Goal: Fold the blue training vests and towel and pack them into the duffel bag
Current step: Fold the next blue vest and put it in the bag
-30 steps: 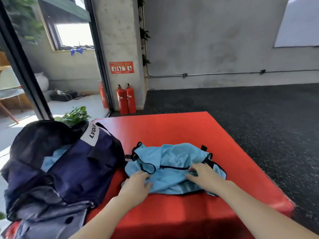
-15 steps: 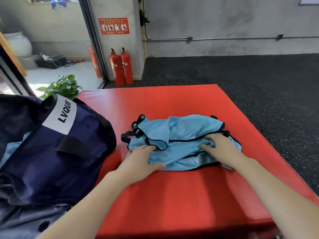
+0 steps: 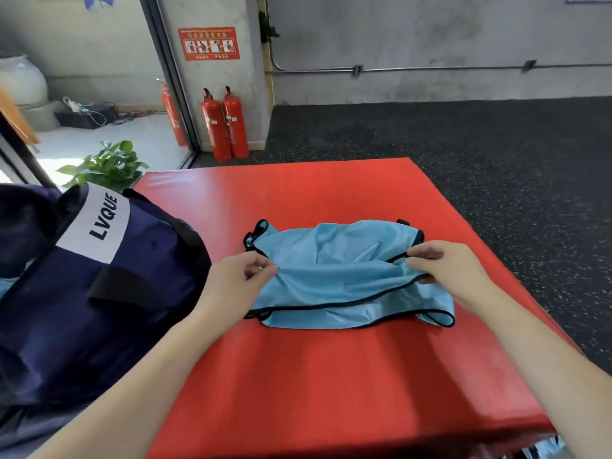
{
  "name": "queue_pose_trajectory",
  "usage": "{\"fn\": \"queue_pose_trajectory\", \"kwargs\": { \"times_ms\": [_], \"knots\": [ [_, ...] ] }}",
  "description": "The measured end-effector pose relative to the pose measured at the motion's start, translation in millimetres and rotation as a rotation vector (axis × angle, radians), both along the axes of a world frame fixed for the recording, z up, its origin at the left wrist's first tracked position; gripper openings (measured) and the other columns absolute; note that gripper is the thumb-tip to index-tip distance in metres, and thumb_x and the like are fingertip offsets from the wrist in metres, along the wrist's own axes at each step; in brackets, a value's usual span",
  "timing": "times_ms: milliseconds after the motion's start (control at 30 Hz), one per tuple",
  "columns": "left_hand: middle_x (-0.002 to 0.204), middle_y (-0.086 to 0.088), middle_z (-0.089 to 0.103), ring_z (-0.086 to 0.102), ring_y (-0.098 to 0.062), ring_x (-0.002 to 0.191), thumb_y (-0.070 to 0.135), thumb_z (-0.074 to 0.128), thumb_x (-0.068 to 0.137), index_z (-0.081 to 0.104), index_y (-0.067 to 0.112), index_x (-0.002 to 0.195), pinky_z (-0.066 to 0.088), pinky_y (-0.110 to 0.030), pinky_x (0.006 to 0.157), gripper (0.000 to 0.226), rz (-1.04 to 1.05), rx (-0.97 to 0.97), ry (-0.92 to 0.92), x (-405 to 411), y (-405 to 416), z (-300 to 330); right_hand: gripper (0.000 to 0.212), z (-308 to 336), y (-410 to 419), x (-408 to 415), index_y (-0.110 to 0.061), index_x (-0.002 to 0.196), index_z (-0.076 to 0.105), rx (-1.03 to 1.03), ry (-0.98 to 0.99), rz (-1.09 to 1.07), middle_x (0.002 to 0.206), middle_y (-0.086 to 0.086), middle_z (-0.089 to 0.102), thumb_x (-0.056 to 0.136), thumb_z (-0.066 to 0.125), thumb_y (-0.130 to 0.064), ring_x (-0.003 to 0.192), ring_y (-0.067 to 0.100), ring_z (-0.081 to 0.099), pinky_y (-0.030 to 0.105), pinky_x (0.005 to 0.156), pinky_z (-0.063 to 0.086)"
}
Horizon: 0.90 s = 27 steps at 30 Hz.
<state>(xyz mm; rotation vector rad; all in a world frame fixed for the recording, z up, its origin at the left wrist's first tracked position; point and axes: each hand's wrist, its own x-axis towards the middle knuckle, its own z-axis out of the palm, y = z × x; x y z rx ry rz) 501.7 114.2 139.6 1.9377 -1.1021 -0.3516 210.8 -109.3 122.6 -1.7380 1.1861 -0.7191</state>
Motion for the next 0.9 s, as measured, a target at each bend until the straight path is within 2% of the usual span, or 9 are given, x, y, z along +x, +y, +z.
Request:
{"fn": "queue_pose_trajectory", "kwargs": {
  "times_ms": [100, 200, 300, 367, 433, 567, 667, 767, 900],
  "knots": [
    [0.070, 0.007, 0.065, 0.052, -0.002, 0.059, 0.024, 0.075, 0.088, 0.075, 0.030, 0.087, 0.040, -0.010, 0.061, 0.006, 0.022, -0.070, 0.028, -2.5, 1.6, 3.3, 0.014, 10.3, 4.4, -12.8, -0.005, 0.091, 0.074, 0.069, -0.123, -0.037, 0.083, 0.011, 0.073, 0.082, 0.077, 0.005, 0.069, 0.015, 0.066, 0.017, 0.057, 0.054],
    [0.076, 0.011, 0.063, 0.051, -0.002, 0.063, 0.021, 0.074, 0.087, 0.074, 0.032, 0.092, 0.039, -0.009, 0.063, 0.012, 0.015, -0.017, -0.074, -0.6, 5.1, -1.6, 0.013, 11.3, 6.6, -32.5, -0.004, 0.088, 0.075, 0.046, -0.092, -0.053, 0.078, 0.010, 0.072, 0.080, 0.078, 0.005, 0.070, 0.019, 0.065, 0.020, 0.058, 0.057],
    [0.090, 0.013, 0.060, 0.054, -0.005, 0.079, 0.015, 0.071, 0.087, 0.073, 0.032, 0.099, 0.044, -0.022, 0.075, 0.021, -0.066, 0.143, -0.247, -1.3, 11.4, -10.8, 0.013, 7.6, 7.7, -50.3, -0.018, 0.078, 0.077, -0.063, 0.220, -0.022, 0.076, 0.003, 0.075, 0.076, 0.085, -0.008, 0.071, 0.019, 0.071, 0.029, 0.070, 0.058],
    [0.101, 0.011, 0.063, 0.056, -0.013, 0.098, 0.013, 0.069, 0.086, 0.073, 0.031, 0.101, 0.047, -0.034, 0.089, 0.024, -0.123, 0.170, -0.334, -4.5, 15.6, -14.6, 0.016, 7.8, 14.5, -54.8, -0.027, 0.072, 0.074, -0.173, 0.469, 0.024, 0.078, -0.003, 0.074, 0.074, 0.087, -0.018, 0.076, 0.015, 0.068, 0.023, 0.067, 0.048],
    [0.104, 0.013, 0.064, 0.055, -0.017, 0.105, 0.012, 0.070, 0.087, 0.074, 0.030, 0.101, 0.046, -0.041, 0.094, 0.024, -0.162, 0.140, -0.427, -12.1, 20.0, -16.7, 0.017, 8.0, 24.4, -53.1, -0.029, 0.071, 0.071, -0.253, 0.542, 0.048, 0.082, -0.003, 0.070, 0.076, 0.085, -0.022, 0.079, 0.017, 0.063, 0.029, 0.065, 0.040],
    [0.094, 0.022, 0.057, 0.052, -0.008, 0.096, 0.011, 0.071, 0.088, 0.076, 0.027, 0.099, 0.045, -0.030, 0.089, 0.020, -0.279, 0.087, -0.446, -34.4, 24.3, -20.6, 0.010, 9.0, 45.6, -36.5, -0.029, 0.080, 0.070, -0.389, 0.435, 0.132, 0.088, -0.007, 0.061, 0.084, 0.079, -0.025, 0.079, 0.006, 0.052, 0.020, 0.068, 0.031],
    [0.092, 0.024, 0.055, 0.050, 0.000, 0.093, 0.021, 0.068, 0.092, 0.074, 0.029, 0.101, 0.041, -0.022, 0.086, 0.013, -0.352, 0.137, -0.398, -53.2, 26.3, -25.1, 0.008, 6.7, 67.6, -16.5, -0.030, 0.081, 0.071, -0.412, 0.374, 0.290, 0.087, -0.012, 0.065, 0.086, 0.077, -0.028, 0.076, -0.003, 0.054, 0.014, 0.070, 0.034],
    [0.101, 0.018, 0.063, 0.055, -0.002, 0.099, 0.037, 0.068, 0.091, 0.073, 0.029, 0.106, 0.045, -0.024, 0.093, 0.017, -0.403, 0.180, -0.406, -60.2, 26.2, -35.2, 0.003, -2.5, 86.7, 3.5, -0.025, 0.088, 0.075, -0.458, 0.349, 0.447, 0.090, -0.010, 0.069, 0.087, 0.077, -0.028, 0.088, 0.004, 0.060, 0.024, 0.082, 0.043],
    [0.105, 0.016, 0.058, 0.053, -0.004, 0.102, 0.047, 0.069, 0.089, 0.070, 0.031, 0.108, 0.044, -0.023, 0.093, 0.026, -0.411, 0.257, -0.410, -60.8, 24.2, -42.9, 0.011, -15.2, 108.8, 23.2, -0.024, 0.098, 0.074, -0.456, 0.394, 0.616, 0.094, -0.011, 0.066, 0.090, 0.074, -0.032, 0.090, 0.006, 0.058, 0.024, 0.084, 0.046]
  ]
}}
